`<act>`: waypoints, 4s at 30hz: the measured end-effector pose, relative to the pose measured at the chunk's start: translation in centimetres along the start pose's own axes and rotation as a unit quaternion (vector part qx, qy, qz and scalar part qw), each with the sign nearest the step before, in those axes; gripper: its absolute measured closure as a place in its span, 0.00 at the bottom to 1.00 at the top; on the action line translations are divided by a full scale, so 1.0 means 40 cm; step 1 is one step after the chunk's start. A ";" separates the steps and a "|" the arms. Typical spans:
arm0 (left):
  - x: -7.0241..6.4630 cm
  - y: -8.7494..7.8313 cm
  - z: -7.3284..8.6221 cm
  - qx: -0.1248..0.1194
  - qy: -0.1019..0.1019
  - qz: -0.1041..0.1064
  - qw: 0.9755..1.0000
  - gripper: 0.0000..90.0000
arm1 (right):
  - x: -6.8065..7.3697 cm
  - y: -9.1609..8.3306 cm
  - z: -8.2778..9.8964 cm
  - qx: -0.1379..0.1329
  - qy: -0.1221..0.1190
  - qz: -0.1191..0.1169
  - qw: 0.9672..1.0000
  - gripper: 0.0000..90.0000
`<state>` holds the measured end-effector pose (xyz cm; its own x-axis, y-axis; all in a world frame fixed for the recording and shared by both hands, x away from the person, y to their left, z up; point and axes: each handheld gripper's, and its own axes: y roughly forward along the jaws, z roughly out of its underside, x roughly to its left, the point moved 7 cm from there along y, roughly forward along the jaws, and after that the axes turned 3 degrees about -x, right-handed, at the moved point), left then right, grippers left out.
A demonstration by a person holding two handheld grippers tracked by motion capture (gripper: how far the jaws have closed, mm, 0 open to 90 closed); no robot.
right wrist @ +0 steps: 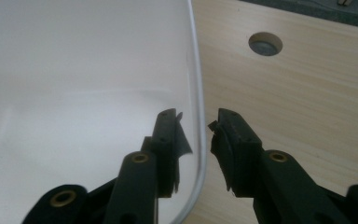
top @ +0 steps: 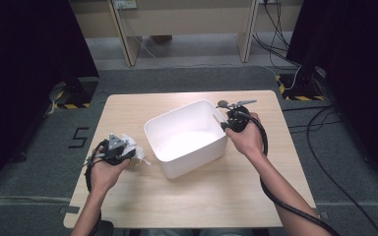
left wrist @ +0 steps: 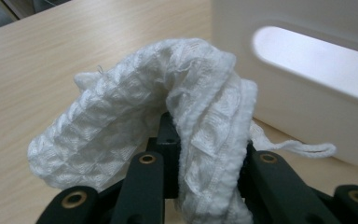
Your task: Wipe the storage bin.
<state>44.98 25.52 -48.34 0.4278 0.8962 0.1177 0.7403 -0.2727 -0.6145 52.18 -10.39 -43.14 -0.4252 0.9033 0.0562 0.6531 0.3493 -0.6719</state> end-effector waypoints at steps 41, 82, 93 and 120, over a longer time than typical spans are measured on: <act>-0.052 0.091 -0.109 -0.028 0.048 0.031 0.998 0.82 | -0.025 -0.147 0.067 -0.010 -0.006 -0.032 0.999 0.83; -0.200 0.079 -0.096 -0.044 0.122 0.091 0.987 0.81 | 0.000 0.026 0.067 0.027 0.058 -0.017 0.998 0.83; -0.258 0.083 -0.099 -0.042 0.140 0.102 0.984 0.81 | -0.036 0.029 0.061 0.024 0.092 -0.022 0.995 0.72; -0.326 0.052 -0.079 -0.042 0.135 0.118 0.983 0.79 | 0.024 0.001 0.011 -0.021 0.062 -0.027 0.997 0.70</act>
<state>42.58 12.18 -48.69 0.7069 0.6814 0.1899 0.6391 -0.5001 -0.5843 51.50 -9.62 -43.43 -0.3817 0.9057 0.1845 0.6581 0.4065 -0.6338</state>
